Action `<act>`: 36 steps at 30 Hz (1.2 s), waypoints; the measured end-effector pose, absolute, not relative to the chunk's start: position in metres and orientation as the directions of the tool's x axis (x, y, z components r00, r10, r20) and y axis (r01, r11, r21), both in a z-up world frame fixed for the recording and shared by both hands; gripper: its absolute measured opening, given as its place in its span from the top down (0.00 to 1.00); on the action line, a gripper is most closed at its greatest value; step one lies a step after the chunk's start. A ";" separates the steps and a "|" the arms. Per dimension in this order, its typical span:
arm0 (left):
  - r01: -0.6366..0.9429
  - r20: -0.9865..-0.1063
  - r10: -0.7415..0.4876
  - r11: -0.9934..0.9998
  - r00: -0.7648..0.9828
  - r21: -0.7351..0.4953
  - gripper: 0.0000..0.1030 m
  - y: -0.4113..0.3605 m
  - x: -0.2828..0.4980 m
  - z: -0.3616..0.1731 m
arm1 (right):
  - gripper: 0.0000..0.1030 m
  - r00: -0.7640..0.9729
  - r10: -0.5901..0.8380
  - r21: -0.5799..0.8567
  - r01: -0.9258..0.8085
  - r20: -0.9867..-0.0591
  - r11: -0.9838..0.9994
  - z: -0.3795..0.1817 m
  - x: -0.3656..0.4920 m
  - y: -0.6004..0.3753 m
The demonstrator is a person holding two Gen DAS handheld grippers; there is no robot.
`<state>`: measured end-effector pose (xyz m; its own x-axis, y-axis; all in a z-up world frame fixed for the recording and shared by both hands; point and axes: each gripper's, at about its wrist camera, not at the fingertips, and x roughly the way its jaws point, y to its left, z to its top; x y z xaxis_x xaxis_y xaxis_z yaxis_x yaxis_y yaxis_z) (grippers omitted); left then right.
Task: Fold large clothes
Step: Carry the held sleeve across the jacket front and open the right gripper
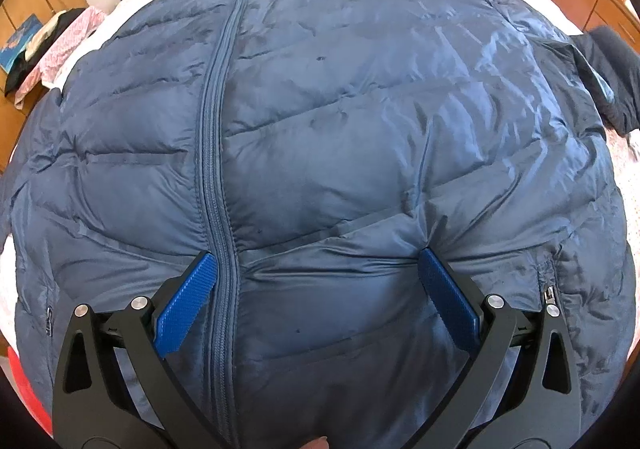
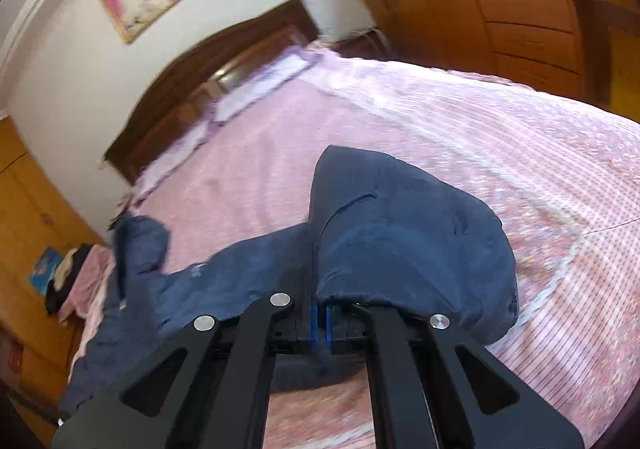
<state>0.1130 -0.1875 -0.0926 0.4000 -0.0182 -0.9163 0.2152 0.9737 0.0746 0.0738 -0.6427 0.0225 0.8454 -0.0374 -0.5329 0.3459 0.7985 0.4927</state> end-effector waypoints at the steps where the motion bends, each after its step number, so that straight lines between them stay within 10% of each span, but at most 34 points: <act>1: 0.219 -0.917 -0.021 0.973 0.398 0.073 0.03 -0.187 0.113 -0.091 | 0.96 0.850 -0.026 0.493 0.329 -0.525 0.806 0.027 0.073 -0.636; 36: 0.100 -0.901 -0.013 0.994 0.434 0.033 0.03 -0.042 0.096 -0.042 | 0.97 0.827 0.270 0.388 -0.069 -0.494 0.919 0.070 0.105 -0.343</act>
